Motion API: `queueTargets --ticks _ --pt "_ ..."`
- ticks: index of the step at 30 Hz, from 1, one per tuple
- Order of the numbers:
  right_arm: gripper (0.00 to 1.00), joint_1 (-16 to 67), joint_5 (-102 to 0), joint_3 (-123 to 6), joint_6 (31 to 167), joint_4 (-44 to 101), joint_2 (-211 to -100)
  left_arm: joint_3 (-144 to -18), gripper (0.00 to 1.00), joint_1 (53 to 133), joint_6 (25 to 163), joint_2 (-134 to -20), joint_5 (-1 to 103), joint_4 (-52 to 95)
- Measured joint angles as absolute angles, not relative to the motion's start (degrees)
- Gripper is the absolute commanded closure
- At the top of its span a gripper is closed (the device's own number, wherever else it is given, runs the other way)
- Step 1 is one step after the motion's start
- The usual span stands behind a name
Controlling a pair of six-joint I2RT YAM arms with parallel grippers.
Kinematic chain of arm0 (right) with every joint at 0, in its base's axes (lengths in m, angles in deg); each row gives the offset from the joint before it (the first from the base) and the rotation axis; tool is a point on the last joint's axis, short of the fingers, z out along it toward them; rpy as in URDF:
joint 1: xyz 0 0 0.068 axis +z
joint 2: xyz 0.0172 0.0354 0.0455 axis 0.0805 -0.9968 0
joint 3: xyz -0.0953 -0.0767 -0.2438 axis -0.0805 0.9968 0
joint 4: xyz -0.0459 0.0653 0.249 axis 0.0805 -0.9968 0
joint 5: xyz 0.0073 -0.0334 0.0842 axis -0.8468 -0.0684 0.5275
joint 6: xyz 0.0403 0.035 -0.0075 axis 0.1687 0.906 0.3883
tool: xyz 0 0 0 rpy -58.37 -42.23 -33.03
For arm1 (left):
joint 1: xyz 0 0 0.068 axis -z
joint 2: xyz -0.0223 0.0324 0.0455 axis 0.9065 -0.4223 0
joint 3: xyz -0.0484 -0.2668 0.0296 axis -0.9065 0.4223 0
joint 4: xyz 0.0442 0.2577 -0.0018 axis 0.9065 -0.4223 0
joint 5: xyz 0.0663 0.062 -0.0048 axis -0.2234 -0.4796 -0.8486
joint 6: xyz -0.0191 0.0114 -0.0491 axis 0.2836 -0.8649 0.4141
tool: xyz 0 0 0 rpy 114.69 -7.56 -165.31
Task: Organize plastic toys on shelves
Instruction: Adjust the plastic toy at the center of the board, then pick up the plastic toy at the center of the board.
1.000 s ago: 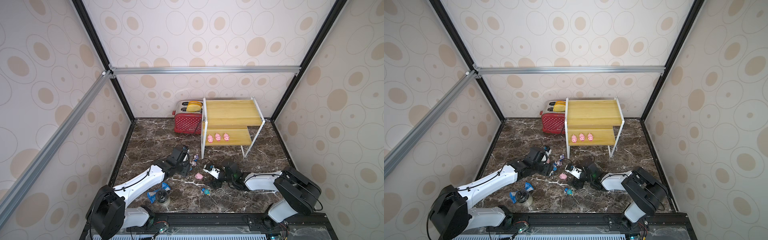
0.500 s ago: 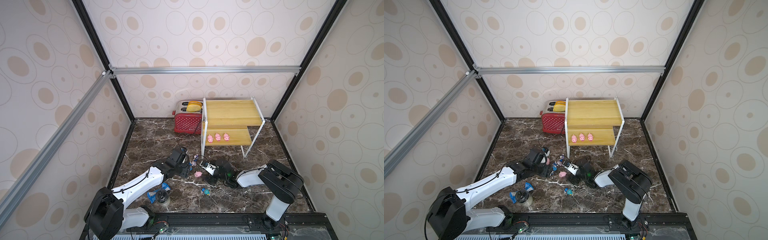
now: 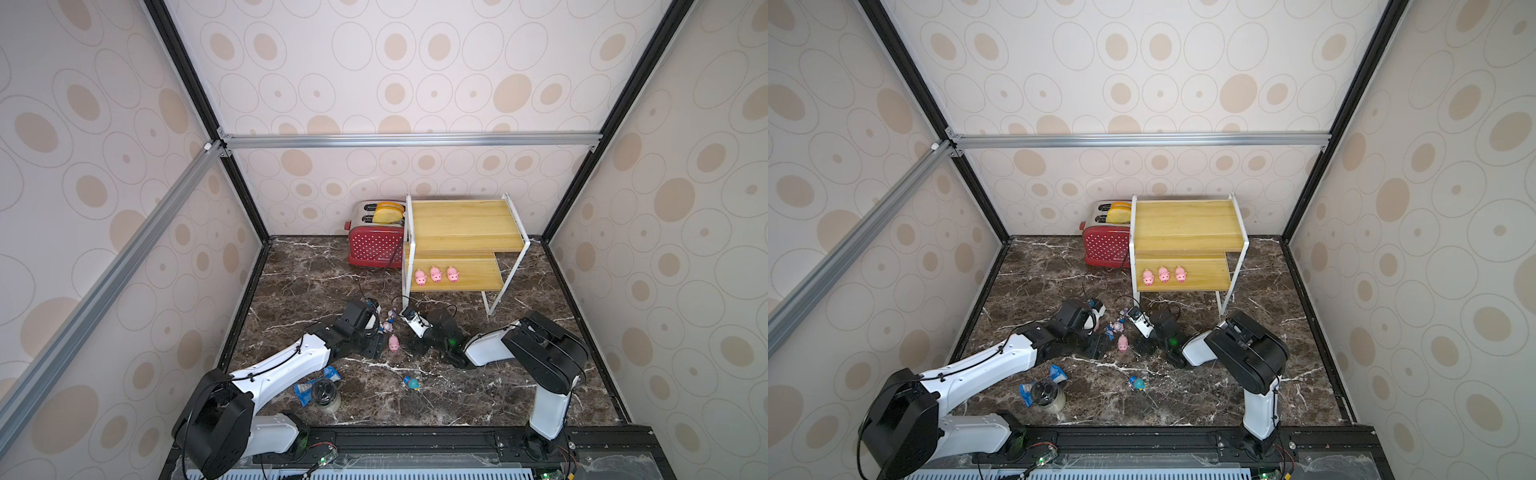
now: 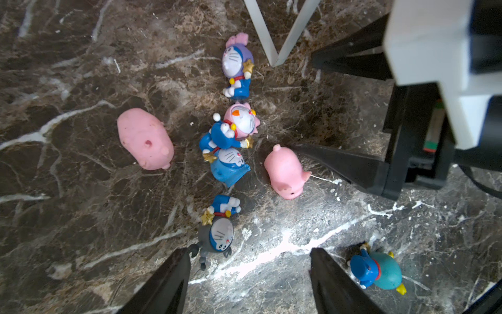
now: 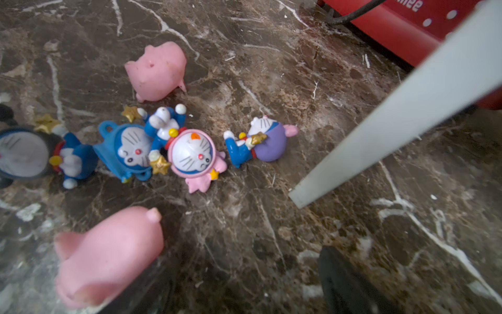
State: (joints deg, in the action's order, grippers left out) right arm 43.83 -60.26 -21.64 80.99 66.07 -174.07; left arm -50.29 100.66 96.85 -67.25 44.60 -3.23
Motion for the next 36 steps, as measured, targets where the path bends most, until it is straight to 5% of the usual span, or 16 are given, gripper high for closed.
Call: queueTargets --ticks 9,17,29,36 --pt "0.15 45.44 -60.15 -14.76 83.81 62.64 -161.08 -49.98 0.16 97.66 99.65 -65.0 40.2 -3.76" --pt "0.13 52.35 -60.17 -16.92 85.01 62.55 -167.4 -47.82 0.04 91.96 105.68 -61.96 36.4 -5.09" --pt "0.13 53.51 -75.21 -20.74 85.86 64.3 -172.54 -46.62 0.03 90.34 107.8 -60.08 35.2 -7.23" --pt "0.17 50.8 -72.45 -15.04 84.73 71.06 -171.03 -46.46 0.04 90.34 106.91 -59.82 39.92 -6.08"
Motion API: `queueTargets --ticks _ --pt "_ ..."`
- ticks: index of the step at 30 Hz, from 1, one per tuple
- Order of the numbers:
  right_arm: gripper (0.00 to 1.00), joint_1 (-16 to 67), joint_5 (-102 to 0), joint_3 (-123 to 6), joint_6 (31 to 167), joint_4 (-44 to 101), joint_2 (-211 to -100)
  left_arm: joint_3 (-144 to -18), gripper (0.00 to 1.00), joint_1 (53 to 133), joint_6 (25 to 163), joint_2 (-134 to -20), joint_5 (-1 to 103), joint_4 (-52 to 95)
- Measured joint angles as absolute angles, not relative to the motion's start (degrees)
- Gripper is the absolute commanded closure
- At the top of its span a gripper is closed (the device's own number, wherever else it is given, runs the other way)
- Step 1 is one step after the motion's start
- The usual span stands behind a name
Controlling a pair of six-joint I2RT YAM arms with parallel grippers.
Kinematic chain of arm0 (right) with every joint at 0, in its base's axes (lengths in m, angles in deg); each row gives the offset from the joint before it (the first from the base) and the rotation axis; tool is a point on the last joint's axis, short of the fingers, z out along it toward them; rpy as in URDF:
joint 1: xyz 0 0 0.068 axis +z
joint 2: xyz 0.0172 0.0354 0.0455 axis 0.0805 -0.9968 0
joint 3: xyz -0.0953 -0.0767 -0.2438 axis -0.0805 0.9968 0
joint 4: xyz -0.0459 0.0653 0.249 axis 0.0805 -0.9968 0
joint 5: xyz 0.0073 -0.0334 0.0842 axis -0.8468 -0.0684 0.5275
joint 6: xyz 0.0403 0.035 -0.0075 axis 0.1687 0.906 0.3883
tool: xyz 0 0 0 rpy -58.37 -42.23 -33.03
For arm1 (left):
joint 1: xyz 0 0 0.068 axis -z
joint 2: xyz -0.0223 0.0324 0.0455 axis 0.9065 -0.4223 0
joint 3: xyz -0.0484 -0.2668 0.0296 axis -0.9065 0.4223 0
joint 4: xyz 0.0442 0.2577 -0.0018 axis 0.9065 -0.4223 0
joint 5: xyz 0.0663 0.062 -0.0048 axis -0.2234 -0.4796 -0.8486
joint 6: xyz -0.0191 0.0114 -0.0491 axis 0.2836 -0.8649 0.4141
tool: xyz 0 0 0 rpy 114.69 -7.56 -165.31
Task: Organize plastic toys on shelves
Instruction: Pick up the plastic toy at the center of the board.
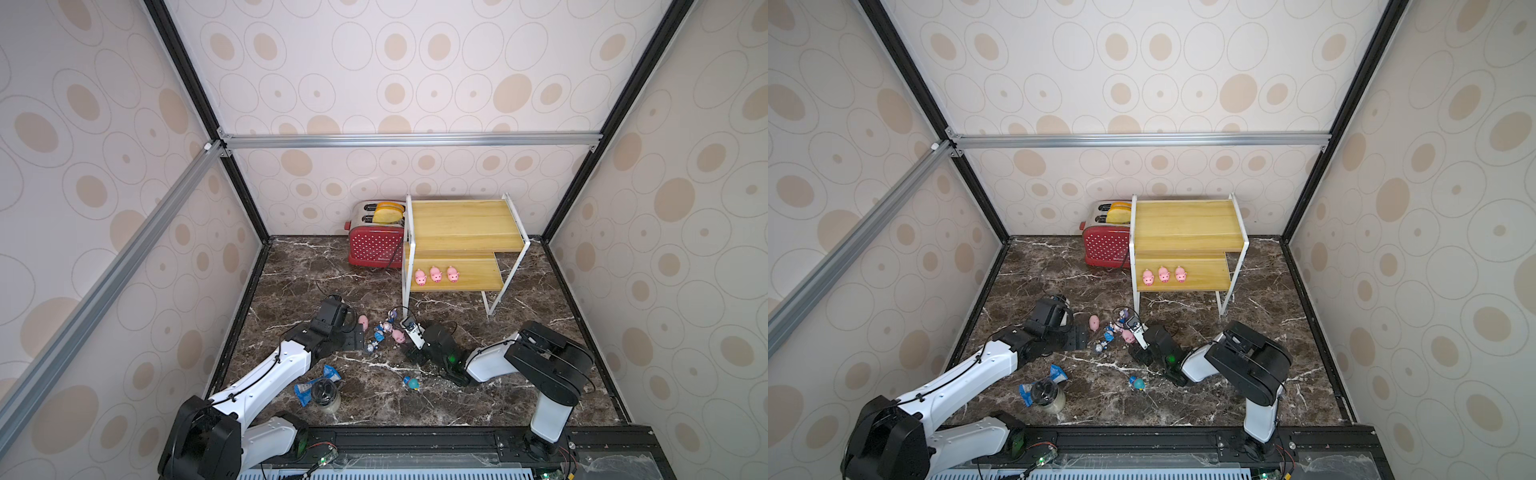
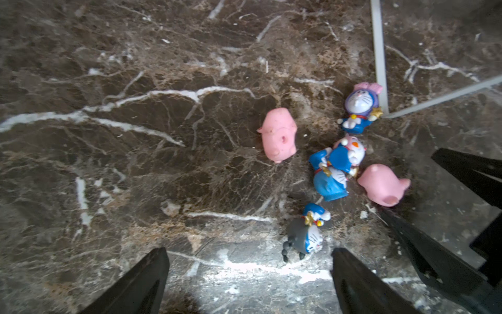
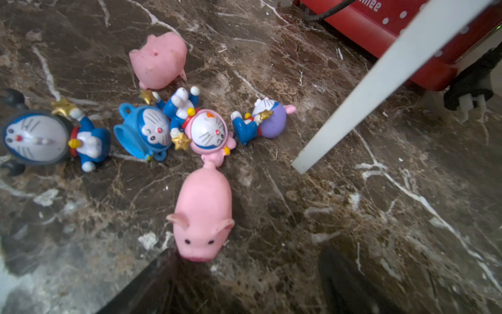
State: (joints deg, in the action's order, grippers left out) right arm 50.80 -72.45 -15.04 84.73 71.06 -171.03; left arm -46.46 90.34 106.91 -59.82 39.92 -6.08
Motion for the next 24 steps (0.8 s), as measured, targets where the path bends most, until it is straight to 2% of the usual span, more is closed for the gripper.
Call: queueTargets --ticks 7,12,20,24 --pt "0.23 50.23 -63.91 -14.17 82.21 75.45 -172.25 -45.39 0.06 90.45 104.11 -59.82 49.78 -1.53" --pt "0.29 50.25 -61.77 -15.32 82.06 79.21 -175.51 -45.33 0.07 90.54 102.86 -59.86 54.08 0.02" --pt "0.43 50.25 -61.81 -15.78 82.23 83.12 -178.02 -45.33 0.07 90.54 102.8 -60.34 55.81 0.44" --pt "0.54 50.25 -62.09 -15.8 82.63 84.52 -178.83 -45.3 0.07 90.58 102.8 -60.52 55.96 0.44"
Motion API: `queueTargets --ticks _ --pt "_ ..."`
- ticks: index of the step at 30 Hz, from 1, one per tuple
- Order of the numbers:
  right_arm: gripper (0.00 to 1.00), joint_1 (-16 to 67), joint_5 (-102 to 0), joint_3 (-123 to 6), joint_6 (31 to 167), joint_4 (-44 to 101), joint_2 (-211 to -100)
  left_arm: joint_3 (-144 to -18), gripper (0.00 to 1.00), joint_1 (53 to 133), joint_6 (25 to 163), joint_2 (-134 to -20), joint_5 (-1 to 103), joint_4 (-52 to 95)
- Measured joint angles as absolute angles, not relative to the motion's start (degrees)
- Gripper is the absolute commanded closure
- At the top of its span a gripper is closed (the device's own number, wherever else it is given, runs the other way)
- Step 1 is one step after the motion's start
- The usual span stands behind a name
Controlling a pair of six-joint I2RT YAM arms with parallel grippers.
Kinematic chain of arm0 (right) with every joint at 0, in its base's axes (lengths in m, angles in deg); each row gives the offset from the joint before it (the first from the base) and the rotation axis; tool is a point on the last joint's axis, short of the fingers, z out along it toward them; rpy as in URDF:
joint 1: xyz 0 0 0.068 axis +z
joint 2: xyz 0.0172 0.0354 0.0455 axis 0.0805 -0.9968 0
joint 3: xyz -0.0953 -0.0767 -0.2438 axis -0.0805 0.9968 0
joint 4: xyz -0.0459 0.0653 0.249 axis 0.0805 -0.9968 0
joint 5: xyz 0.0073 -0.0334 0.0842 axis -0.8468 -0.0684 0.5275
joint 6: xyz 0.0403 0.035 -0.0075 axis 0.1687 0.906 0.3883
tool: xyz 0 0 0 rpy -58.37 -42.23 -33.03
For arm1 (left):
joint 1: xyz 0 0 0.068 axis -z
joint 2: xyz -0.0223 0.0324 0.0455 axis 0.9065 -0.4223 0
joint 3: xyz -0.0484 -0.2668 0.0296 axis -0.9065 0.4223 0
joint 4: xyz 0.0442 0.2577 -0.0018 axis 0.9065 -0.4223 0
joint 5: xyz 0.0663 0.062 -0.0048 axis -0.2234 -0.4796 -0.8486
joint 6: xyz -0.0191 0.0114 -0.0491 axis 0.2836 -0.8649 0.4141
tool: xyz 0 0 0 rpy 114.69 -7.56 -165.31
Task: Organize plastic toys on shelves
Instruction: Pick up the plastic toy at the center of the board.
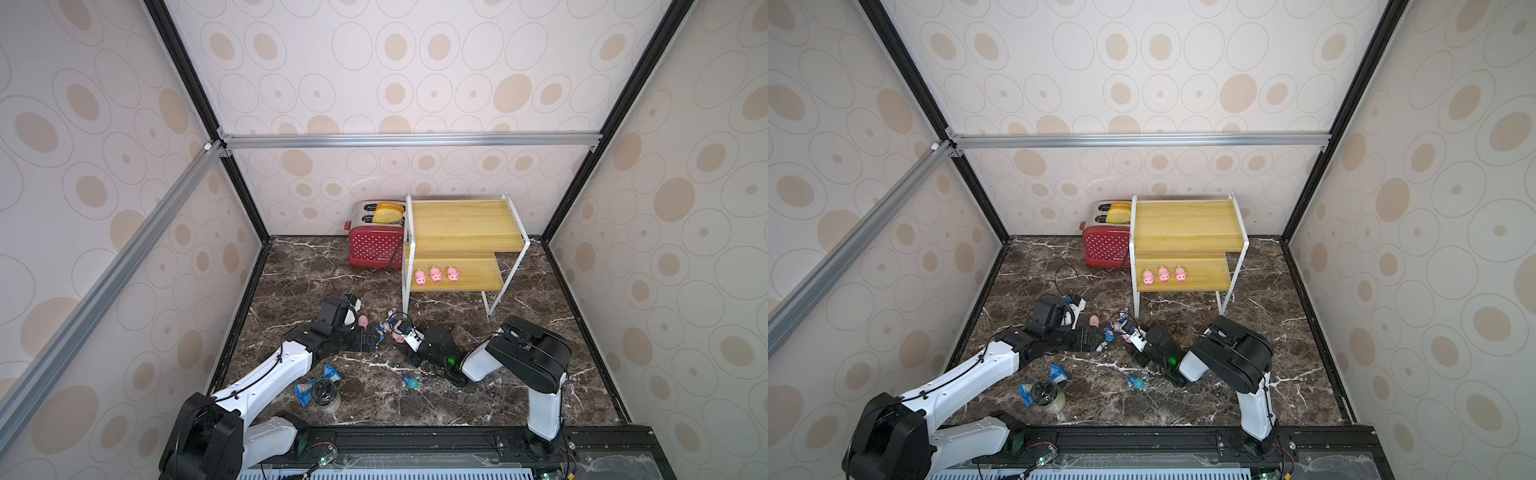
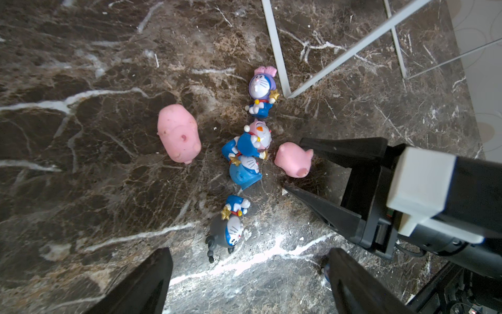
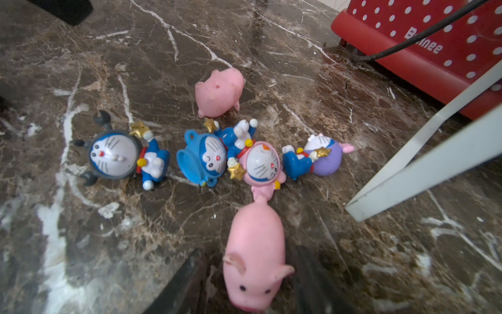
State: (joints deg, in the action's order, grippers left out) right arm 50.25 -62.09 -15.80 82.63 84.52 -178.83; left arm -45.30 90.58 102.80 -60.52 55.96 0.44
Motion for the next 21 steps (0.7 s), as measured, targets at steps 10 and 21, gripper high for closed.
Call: queueTargets --ticks 10,21 --pt "0.74 50.25 -62.81 -15.76 83.11 87.08 -179.27 -45.33 0.07 90.58 102.8 -60.74 56.18 0.44" --pt "0.7 49.93 -64.39 -7.32 83.24 84.7 -167.53 -45.89 0.08 91.92 100.39 -60.89 58.12 0.31"
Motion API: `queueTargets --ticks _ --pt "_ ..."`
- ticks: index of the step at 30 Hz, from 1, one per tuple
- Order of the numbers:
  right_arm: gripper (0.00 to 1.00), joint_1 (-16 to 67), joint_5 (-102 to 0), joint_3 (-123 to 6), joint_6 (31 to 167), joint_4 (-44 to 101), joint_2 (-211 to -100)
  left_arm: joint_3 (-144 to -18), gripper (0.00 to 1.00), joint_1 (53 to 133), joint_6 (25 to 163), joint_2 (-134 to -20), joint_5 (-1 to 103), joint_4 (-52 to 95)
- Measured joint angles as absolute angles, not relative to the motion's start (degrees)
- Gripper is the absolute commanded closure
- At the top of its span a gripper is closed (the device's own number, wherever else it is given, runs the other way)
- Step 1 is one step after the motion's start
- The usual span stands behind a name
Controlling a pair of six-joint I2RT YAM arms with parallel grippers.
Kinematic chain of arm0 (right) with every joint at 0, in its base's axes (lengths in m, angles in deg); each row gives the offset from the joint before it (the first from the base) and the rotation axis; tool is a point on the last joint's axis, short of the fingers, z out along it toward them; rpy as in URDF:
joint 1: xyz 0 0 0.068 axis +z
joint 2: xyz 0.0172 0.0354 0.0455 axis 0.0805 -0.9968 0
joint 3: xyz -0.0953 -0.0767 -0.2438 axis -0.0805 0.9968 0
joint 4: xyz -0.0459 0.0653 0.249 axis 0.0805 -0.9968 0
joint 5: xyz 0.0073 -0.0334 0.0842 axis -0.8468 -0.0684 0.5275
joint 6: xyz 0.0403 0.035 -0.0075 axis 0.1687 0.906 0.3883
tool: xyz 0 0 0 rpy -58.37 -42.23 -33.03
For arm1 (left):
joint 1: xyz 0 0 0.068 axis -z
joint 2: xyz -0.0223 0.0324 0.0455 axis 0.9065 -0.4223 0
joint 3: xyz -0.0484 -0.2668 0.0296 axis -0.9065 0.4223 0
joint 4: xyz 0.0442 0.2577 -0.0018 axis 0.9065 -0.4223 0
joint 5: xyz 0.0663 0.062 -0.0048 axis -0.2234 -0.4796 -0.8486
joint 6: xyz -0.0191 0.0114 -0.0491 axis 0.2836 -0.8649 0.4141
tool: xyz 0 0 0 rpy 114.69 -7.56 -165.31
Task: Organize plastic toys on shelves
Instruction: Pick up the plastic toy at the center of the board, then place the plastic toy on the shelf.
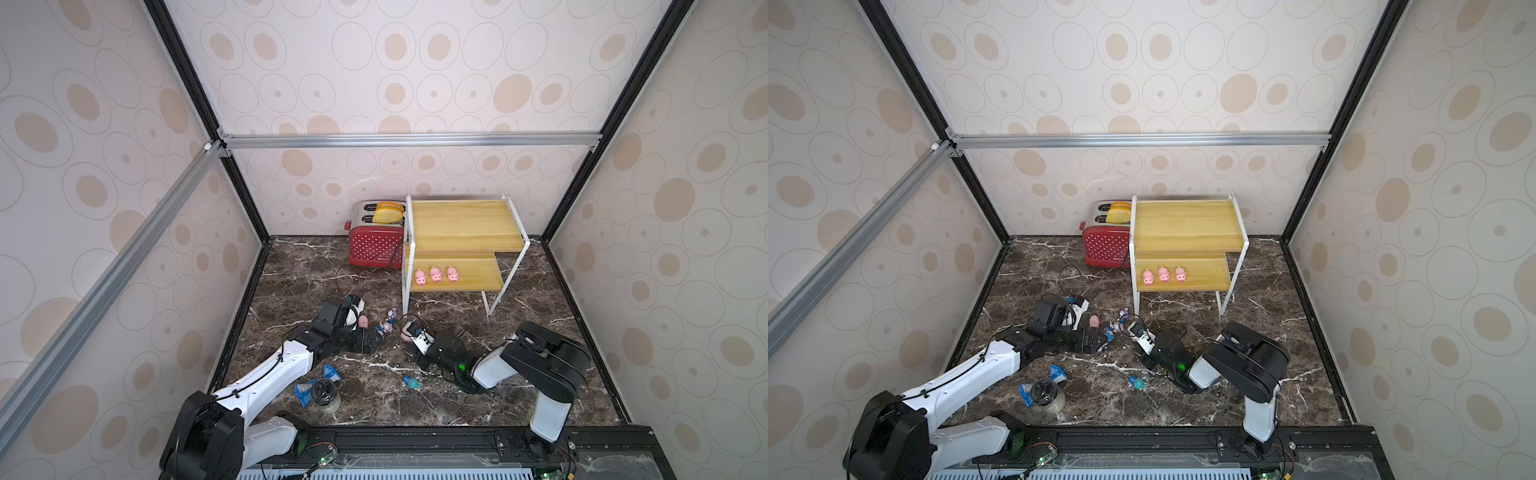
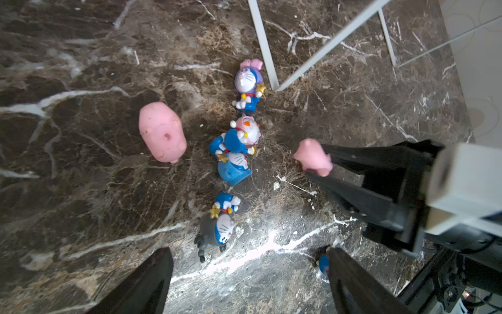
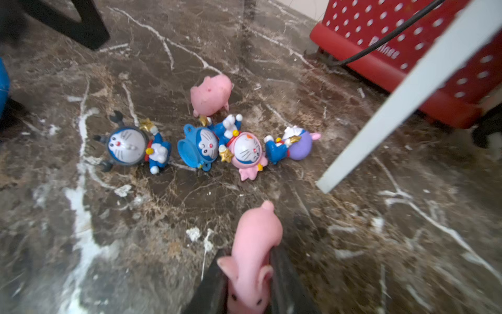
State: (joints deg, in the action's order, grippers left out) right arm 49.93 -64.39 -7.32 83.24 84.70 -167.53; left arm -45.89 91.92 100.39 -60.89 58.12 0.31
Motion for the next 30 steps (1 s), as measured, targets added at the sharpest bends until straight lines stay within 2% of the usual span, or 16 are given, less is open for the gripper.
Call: queueTargets --ticks 10,15,20,30 --pt "0.68 43.19 -65.72 -1.75 80.75 62.14 -132.3 -50.09 0.08 97.27 97.86 -59.91 59.83 3.08" --pt "0.67 34.47 -64.17 -2.12 78.83 50.9 -120.54 -52.1 0.08 97.29 97.88 -58.88 60.11 5.16" --pt "0.66 27.26 -61.48 -5.73 76.66 47.08 -121.52 -53.28 0.07 97.29 98.36 -58.6 59.98 7.45" --pt "0.66 19.37 -56.41 -13.88 74.87 49.33 -131.2 -55.1 0.07 97.51 99.41 -57.31 60.35 9.71"
